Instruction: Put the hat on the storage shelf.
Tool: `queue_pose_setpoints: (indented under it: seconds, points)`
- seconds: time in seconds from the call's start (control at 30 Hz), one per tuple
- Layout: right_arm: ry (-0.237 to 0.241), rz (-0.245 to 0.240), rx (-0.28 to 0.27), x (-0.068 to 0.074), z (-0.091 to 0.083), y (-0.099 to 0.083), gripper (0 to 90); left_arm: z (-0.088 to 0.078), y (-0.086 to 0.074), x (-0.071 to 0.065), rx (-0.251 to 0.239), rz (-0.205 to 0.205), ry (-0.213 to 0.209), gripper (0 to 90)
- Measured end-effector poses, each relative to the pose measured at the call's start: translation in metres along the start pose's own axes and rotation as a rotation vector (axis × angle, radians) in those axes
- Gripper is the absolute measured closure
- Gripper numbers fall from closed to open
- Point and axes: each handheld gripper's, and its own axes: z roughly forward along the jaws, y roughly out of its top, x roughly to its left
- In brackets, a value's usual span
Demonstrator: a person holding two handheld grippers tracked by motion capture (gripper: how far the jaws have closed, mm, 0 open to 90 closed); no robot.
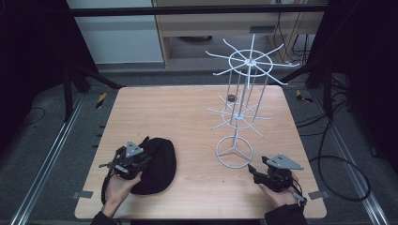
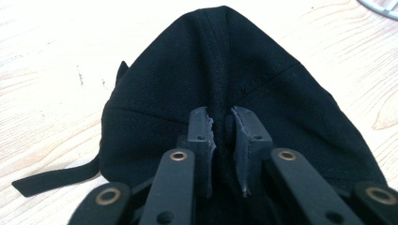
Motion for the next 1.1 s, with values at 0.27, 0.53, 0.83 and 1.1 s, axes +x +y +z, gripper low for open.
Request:
queue_pose_setpoints:
  seconds: [0.27,0.53,0.83,1.1]
  points:
    - [0.0,-0.002,0.001,0.0,0.0,0.0,36.6,-0.013,0.002,0.004,-0.063,-0.033,-0.022,80.2]
    - [-0.002,0.005,-0.001,-0.001,-0.001,0.0,36.6,-0.042,0.009,0.001,-0.189,-0.042,-0.054,80.3]
    - [-0.013,0.015,-0.01,-0.004,-0.003,0.0,36.2,-0.077,0.02,-0.006,-0.343,-0.036,-0.089,80.4]
    - [-0.029,0.013,-0.018,-0.006,-0.004,0.0,36.2,-0.109,0.032,-0.017,-0.477,-0.003,-0.12,80.4]
